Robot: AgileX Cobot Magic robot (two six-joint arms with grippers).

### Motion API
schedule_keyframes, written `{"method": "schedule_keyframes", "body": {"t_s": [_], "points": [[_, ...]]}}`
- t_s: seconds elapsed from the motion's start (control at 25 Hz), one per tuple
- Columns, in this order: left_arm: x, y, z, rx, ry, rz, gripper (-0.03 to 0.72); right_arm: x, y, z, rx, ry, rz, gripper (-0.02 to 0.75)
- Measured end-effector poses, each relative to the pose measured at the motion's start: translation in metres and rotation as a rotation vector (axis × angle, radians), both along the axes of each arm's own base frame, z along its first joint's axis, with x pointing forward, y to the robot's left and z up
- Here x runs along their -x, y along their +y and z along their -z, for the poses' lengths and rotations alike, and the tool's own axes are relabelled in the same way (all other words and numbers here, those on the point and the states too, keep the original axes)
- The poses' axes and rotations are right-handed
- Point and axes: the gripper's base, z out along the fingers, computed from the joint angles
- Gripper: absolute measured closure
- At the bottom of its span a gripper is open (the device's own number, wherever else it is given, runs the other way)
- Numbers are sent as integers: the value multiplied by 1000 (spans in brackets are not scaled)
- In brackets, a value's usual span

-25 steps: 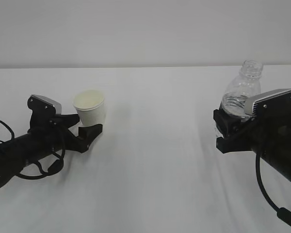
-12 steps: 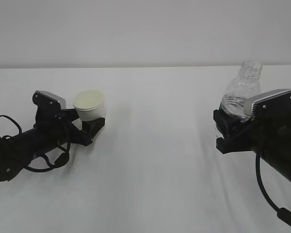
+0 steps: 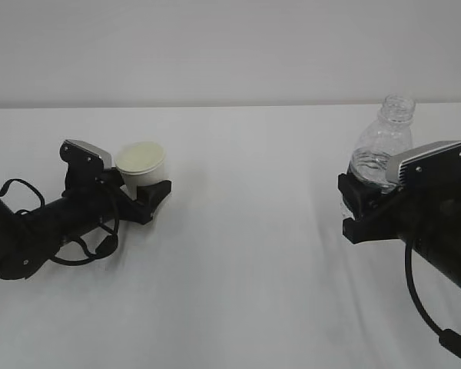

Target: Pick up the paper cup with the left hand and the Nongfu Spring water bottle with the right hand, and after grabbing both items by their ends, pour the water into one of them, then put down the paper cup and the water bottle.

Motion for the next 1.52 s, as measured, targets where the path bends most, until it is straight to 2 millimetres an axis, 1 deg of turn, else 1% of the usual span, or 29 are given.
{"method": "schedule_keyframes", "body": {"t_s": [0.16, 0.52, 1.04, 1.24, 1.36, 1.52], "points": [[-5, -1, -3, 4, -19, 1, 64, 0, 0, 0, 0, 0, 0, 309], [-5, -1, -4, 4, -21, 1, 84, 0, 0, 0, 0, 0, 0, 309], [-5, -2, -4, 2, -23, 11, 215, 0, 0, 0, 0, 0, 0, 309], [-4, -3, -4, 1, -25, 21, 234, 0, 0, 0, 0, 0, 0, 309], [-3, -5, -3, -8, -27, 57, 235, 0, 0, 0, 0, 0, 0, 309], [2, -12, -3, -28, -41, 160, 235, 0, 0, 0, 5, -2, -1, 309]]}}
